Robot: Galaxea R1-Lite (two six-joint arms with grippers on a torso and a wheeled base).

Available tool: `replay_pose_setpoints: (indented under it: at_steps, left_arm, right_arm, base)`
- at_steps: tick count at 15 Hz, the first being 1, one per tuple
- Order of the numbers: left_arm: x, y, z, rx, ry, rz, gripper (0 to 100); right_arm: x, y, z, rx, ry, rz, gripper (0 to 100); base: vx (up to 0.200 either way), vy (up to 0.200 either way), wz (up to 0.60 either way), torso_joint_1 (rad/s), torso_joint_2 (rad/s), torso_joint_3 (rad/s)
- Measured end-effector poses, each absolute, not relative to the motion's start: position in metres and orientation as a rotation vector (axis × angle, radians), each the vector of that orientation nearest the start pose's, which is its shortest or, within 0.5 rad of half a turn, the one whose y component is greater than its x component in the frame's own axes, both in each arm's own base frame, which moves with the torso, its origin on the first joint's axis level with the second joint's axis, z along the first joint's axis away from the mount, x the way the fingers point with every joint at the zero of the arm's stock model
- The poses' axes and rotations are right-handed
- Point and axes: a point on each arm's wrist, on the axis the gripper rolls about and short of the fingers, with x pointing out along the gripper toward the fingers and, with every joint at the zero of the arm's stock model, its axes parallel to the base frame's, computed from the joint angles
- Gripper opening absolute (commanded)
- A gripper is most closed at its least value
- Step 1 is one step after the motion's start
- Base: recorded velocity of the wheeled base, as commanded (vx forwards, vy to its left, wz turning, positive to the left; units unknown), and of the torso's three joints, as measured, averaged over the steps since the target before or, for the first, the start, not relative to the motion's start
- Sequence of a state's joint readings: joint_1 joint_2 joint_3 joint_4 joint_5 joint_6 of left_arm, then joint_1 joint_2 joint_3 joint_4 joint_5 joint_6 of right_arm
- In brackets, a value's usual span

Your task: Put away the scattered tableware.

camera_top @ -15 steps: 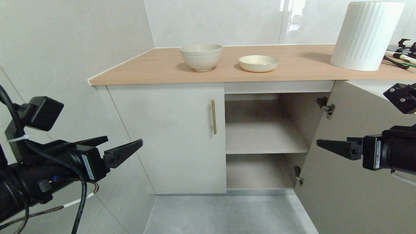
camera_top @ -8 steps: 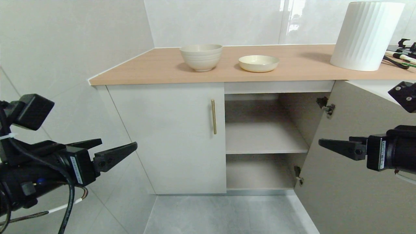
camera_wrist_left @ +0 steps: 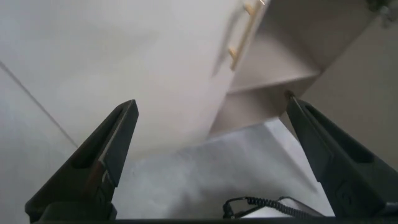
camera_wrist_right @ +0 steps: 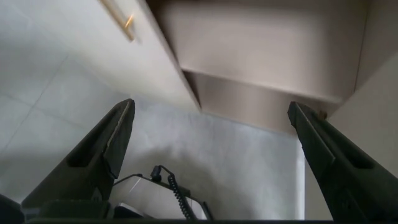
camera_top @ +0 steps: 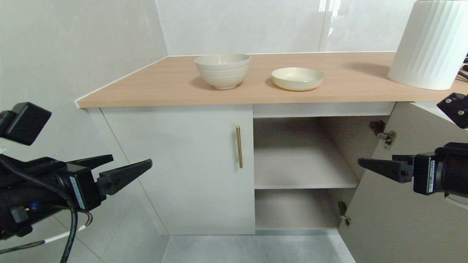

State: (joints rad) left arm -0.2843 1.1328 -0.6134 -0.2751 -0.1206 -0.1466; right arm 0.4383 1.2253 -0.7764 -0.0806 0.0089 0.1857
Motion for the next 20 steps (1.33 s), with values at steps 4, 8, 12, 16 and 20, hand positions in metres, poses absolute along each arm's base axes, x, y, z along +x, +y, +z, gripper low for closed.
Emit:
replay_pose_setpoints:
  at_steps: [4, 8, 12, 16, 20]
  left_arm:
    - [0.154, -0.048, 0.226, -0.126, 0.275, -0.384, 100]
    - [0.153, -0.049, 0.227, -0.18, 0.281, -0.42, 100]
    - [0.153, -0.049, 0.227, -0.182, 0.283, -0.425, 100]
    - [0.153, -0.049, 0.227, -0.182, 0.283, -0.425, 100]
    - [0.153, -0.049, 0.226, -0.181, 0.285, -0.426, 100]
  right_arm:
    - [0.165, 0.078, 0.237, 0.102, 0.405, 0.417, 100]
    - [0.157, 0.075, 0.234, 0.092, 0.39, 0.44, 100]
    - [0.155, 0.074, 0.235, 0.091, 0.365, 0.444, 100]
    - [0.154, 0.073, 0.235, 0.075, 0.36, 0.447, 100]
    - [0.154, 0.073, 0.234, 0.074, 0.364, 0.447, 100]
  base:
    - [0.1, 0.0, 0.0, 0.002, 0.0, 0.001]
    - [0.0, 0.0, 0.0, 0.0, 0.0, 0.0]
    - [0.0, 0.0, 0.0, 0.0, 0.0, 0.0]
    - [0.0, 0.0, 0.0, 0.0, 0.0, 0.0]
    - [0.0, 0.0, 0.0, 0.007, -0.05, -0.043]
